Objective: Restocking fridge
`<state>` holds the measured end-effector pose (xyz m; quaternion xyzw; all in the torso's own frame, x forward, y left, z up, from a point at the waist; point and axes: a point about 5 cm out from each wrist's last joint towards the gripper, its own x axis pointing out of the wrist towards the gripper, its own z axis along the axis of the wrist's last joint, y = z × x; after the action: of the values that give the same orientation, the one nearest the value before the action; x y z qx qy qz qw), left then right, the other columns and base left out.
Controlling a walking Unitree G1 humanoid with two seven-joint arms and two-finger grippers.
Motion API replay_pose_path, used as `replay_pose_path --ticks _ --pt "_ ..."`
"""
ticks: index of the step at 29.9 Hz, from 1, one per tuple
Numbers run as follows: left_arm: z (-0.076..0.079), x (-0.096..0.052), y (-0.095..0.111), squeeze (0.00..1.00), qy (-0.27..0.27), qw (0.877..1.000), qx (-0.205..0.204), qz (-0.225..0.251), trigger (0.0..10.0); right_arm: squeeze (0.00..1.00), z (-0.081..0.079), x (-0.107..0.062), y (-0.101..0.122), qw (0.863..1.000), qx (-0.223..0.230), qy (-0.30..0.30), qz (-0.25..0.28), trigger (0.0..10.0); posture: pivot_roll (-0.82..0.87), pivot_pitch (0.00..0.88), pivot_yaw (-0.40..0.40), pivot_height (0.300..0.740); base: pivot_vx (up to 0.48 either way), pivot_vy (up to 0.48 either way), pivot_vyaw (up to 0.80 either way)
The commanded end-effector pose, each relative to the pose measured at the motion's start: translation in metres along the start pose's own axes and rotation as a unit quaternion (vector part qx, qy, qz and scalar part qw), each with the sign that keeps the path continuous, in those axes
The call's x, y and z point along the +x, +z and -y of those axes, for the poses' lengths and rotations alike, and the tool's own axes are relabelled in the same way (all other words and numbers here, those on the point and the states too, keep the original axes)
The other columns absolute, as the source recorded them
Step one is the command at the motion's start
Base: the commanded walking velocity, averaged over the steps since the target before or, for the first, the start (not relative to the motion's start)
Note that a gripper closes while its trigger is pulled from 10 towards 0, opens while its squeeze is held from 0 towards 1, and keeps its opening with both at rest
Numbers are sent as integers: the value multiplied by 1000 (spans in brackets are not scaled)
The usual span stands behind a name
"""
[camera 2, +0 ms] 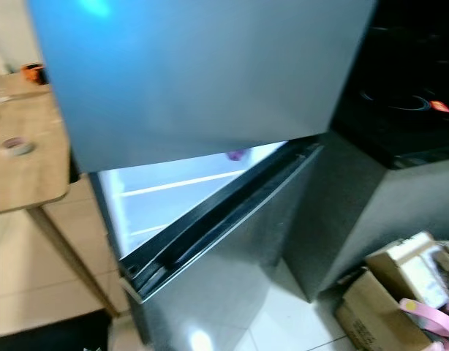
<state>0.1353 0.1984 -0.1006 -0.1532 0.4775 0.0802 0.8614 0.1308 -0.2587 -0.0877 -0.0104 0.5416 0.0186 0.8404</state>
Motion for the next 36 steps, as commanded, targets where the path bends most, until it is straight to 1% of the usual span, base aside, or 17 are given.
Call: replay_pose_path --ticks 1,11,14,23,28,36 --pt "-4 -1 -2 0 5 1000 3 -2 10000 0 -1 0 -3 1000 -1 2 -5 10000 -80 31 -11 740 0 0 -800" --pt "-5 -1 0 0 6 1000 6 -2 10000 0 -4 1 0 1000 2 15 3 10000 -79 20 -8 740 0 0 -800" --pt "-5 -1 0 0 6 1000 6 -1 10000 0 -5 1 1 1000 -10 15 4 10000 -79 20 -8 740 0 0 0" --pt "-4 -1 -1 0 6 1000 8 -8 10000 0 -3 0 -1 1000 -8 10 2 10000 -80 21 -6 740 0 0 0" --pt "-5 -1 -3 0 8 1000 1 -11 10000 0 -3 0 -2 1000 -8 10 2 10000 -80 21 -6 740 -244 0 0" --pt "-5 -1 -4 0 7 1000 3 -15 10000 0 -4 1 -4 1000 -11 11 -2 10000 -80 21 -6 740 -257 0 0"
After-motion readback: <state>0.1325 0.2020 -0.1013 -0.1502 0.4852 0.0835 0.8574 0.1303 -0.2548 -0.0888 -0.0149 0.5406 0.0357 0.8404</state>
